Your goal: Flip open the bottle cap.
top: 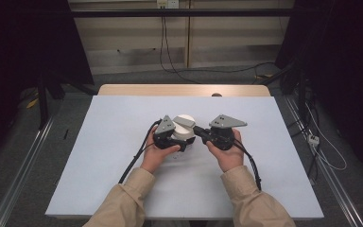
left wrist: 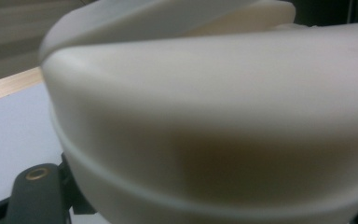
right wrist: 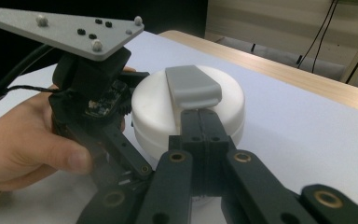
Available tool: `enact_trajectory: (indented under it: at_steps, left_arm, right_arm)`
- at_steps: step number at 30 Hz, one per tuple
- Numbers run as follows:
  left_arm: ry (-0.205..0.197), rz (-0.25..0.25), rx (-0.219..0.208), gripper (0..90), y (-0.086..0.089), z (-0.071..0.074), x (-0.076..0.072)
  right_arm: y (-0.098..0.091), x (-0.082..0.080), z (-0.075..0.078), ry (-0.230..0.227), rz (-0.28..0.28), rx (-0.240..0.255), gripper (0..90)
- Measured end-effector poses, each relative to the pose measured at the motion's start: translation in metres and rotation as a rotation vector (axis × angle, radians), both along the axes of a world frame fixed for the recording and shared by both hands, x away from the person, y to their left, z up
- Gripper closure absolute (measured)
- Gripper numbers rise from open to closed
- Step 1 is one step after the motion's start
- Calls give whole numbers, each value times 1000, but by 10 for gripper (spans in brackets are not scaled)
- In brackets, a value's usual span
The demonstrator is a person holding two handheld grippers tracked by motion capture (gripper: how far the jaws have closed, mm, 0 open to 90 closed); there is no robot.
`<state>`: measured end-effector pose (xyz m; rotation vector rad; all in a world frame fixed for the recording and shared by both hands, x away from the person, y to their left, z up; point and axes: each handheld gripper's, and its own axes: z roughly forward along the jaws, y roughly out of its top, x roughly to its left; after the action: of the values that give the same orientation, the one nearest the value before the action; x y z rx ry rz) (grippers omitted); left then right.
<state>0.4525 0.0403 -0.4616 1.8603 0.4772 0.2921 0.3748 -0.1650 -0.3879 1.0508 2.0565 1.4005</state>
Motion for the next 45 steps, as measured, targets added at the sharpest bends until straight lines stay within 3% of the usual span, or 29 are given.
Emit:
enact_trajectory:
  at_steps: [20, 45]
  left_arm:
    - [3, 2, -4, 185, 0, 0, 0]
    - [5, 1, -2, 185, 0, 0, 0]
  right_arm:
    - [7, 10, 17, -9, 11, -19, 900]
    - [19, 23, 27, -11, 17, -40, 900]
